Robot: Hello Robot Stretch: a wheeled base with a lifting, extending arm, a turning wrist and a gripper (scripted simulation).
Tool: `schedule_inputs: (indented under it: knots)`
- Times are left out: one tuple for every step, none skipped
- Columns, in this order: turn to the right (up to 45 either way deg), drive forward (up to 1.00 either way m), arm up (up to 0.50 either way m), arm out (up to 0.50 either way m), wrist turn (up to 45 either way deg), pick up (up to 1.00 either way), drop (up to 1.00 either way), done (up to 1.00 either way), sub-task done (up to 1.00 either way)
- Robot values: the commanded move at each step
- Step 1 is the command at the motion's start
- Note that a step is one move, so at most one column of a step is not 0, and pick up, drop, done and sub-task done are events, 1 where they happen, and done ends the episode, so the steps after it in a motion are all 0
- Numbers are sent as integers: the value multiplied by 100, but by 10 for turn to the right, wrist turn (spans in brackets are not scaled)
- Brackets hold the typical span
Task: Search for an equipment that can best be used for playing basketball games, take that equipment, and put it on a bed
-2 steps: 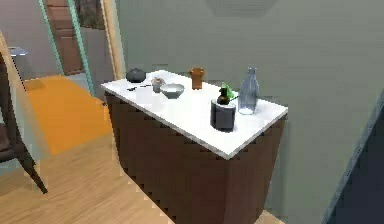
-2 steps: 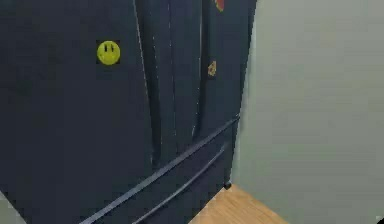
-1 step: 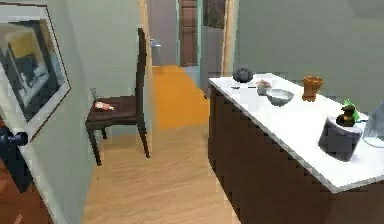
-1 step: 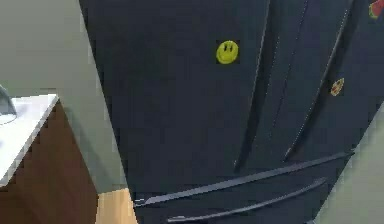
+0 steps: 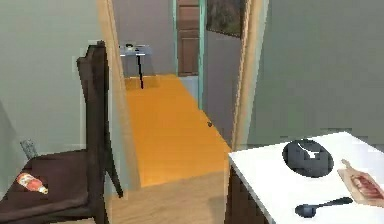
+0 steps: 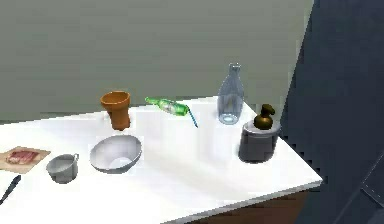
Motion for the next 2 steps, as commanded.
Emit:
schedule_inputs:
  knots:
    - [-30, 0, 0, 0, 0, 0, 0, 0, 0]
    - [0, 85, 0, 0, 0, 0, 0, 0, 0]
